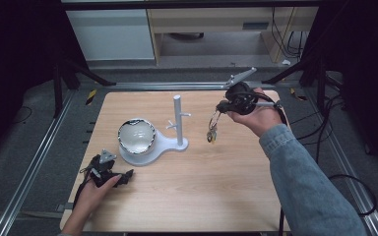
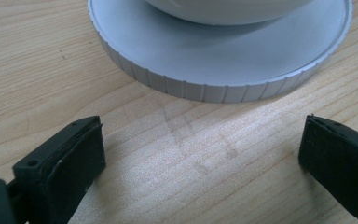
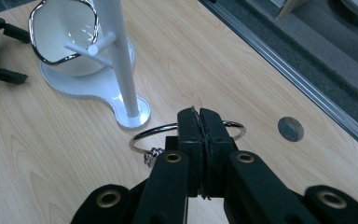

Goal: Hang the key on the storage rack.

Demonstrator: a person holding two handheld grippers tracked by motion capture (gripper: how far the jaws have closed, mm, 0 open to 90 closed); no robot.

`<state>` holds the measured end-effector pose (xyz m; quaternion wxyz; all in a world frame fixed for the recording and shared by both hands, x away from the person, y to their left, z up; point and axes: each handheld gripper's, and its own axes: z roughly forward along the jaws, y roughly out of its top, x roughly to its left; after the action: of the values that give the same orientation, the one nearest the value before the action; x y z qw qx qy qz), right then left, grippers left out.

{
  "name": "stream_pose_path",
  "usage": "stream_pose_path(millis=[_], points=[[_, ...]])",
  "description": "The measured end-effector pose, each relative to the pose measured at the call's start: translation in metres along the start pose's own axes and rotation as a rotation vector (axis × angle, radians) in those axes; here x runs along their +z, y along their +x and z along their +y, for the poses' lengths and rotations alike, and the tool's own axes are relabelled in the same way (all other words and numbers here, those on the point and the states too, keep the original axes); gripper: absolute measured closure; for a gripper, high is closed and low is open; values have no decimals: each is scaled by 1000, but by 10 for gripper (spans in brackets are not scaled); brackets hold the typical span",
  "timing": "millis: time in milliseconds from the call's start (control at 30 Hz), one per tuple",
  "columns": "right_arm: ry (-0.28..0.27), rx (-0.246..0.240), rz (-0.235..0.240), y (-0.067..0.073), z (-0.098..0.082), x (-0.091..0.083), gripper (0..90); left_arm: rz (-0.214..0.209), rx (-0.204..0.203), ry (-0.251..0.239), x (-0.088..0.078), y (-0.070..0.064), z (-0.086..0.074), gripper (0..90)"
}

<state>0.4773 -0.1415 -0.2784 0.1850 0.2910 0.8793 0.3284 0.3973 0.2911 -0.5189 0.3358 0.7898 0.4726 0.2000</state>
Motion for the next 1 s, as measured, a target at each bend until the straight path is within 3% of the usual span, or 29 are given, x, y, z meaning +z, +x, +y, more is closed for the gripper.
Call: stream_pose_path(millis=[367,1000], points=[[-6,-37,1,4,28,-2,887,0,0,-2,0,0,0,0],[-38,-86,1,15,62,-16,888,1,0,-1,0,0,0,0]])
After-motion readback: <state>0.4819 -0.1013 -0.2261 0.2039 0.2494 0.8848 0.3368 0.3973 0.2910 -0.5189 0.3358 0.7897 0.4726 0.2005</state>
